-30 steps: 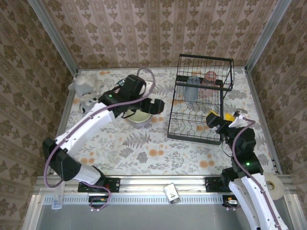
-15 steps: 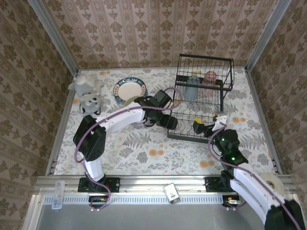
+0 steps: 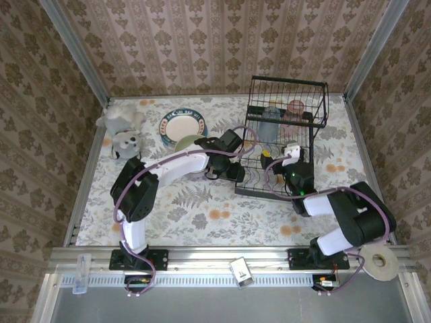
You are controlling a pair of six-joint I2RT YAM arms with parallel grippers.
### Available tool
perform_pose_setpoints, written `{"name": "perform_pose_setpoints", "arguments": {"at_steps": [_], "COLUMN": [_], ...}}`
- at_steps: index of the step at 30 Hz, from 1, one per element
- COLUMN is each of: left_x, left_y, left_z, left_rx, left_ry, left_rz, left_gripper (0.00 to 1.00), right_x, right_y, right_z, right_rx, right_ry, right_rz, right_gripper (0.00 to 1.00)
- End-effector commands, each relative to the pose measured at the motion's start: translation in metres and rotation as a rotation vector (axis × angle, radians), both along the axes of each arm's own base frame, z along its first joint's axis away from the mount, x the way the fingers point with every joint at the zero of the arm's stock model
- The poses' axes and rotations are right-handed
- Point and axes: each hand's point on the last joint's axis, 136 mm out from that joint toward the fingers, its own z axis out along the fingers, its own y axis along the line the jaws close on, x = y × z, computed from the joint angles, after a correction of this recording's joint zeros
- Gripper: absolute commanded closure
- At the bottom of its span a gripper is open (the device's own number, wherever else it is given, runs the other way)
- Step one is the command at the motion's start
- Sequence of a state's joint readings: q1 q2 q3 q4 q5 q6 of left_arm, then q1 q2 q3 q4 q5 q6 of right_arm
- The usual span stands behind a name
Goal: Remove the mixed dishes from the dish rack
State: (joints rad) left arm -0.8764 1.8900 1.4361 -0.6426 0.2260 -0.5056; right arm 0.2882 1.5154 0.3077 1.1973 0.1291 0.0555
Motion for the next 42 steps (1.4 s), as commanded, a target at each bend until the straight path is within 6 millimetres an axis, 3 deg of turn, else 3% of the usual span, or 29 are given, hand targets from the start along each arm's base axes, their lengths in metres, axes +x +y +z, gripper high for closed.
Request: {"name": "perform_pose_setpoints", "arguments": {"at_steps": [1, 12, 27, 36, 42], "left_x": [0.0, 0.0, -0.002, -0.003, -0.004], "left_y": [-0.006, -0.009, -0.008, -0.006, -0.008], "left_z": [-0.003, -0.011, -0.004, 0.003, 0.006], "left_rx": [-0.002, 0.019, 0.039, 0.038, 0.031], "left_ry": [0.025, 0.061, 0.068, 0.062, 0.061], "left_rz": [-0.004, -0.002, -0.025, -0.032, -0.037], "left_gripper": [0.67, 1.0, 1.0, 1.0, 1.0], "right_x": [0.022, 0.066, 0.107, 0.12, 0.123], "right_y": [-0.008, 0.006, 0.013, -0.001, 0.004], "right_z": [0.037, 0.019, -0.004, 0.002, 0.004], "right_rx": [0.069, 0.089, 0.033, 0.039, 0.018], "right_ry": [-0.131, -0.099, -0.087, -0.111, -0.114], "right_rz": [-0.051, -0.056, -0.133, -0.26, -0.249], "right_gripper": [0.0, 0.0, 0.0, 0.0, 0.0]}}
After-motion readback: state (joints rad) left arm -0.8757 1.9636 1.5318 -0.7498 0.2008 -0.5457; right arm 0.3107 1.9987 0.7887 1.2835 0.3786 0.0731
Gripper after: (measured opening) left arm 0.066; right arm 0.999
